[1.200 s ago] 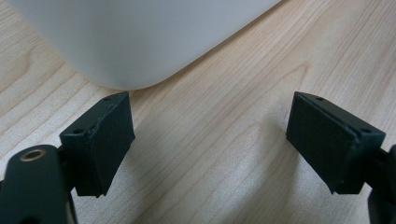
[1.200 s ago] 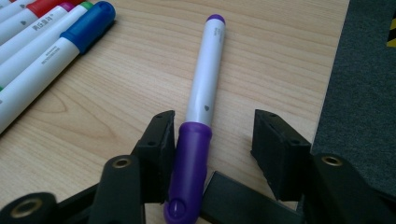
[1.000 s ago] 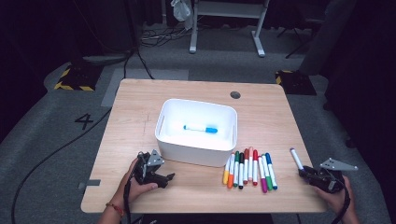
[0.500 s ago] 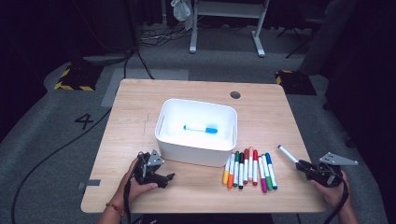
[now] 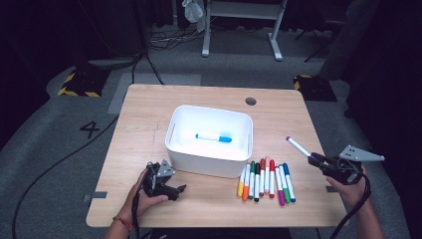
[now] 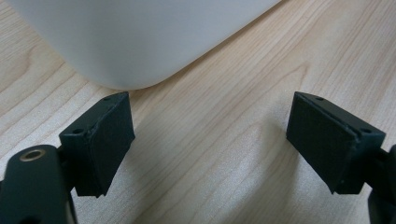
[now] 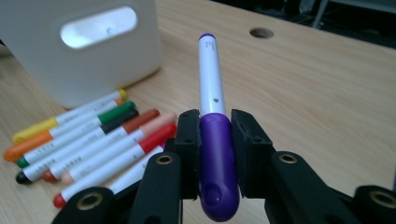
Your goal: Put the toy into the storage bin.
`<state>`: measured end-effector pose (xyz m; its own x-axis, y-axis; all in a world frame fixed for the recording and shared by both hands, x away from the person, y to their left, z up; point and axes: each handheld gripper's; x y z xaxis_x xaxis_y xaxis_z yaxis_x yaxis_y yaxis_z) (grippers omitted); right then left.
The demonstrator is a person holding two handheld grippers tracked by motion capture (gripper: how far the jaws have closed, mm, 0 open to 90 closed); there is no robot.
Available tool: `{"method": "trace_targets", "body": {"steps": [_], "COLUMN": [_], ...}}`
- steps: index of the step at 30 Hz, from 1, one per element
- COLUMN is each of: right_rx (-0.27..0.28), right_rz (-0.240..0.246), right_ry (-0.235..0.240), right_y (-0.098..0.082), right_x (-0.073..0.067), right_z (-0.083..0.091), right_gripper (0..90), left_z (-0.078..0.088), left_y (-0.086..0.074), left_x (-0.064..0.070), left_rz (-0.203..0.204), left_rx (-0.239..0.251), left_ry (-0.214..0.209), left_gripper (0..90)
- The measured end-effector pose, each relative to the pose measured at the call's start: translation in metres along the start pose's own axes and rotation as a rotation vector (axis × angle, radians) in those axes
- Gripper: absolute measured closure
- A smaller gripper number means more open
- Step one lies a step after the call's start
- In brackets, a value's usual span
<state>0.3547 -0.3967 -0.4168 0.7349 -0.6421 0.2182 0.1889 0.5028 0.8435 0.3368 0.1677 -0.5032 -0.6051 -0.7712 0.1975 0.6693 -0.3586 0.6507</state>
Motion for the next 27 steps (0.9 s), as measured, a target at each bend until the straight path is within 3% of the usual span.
{"method": "trace_targets", "body": {"steps": [13,22,27], "right_rx": [0.096,0.108,0.094], "right_rz": [0.145,0.233,0.262], "right_ry": [0.129,0.255,0.327], "right_y": [0.082,0.133,0.152], "right_x": [-0.019,-0.044,-0.058], "right_z": [-0.032,-0.069,-0.093], "right_gripper": [73.7,73.7,73.7], "left_z": [0.0,0.0,0.0], "left_y": [0.0,0.0,0.0], "left_x": [0.0,0.0,0.0], "left_rz": [0.0,0.0,0.0], "left_rx": [0.0,0.0,0.0], "left_ry": [0.0,0.0,-0.001], "left_gripper": [15.1,15.1,15.1]}}
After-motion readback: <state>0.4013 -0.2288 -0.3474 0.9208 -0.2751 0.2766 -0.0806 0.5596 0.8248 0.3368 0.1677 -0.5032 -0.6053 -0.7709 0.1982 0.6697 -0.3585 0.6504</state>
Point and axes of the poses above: each handheld gripper's, and its own axes: z roughly backward along the jaws, y roughly out of its top, x roughly to its right, and after that the axes turned 15 degrees about z, right-handed
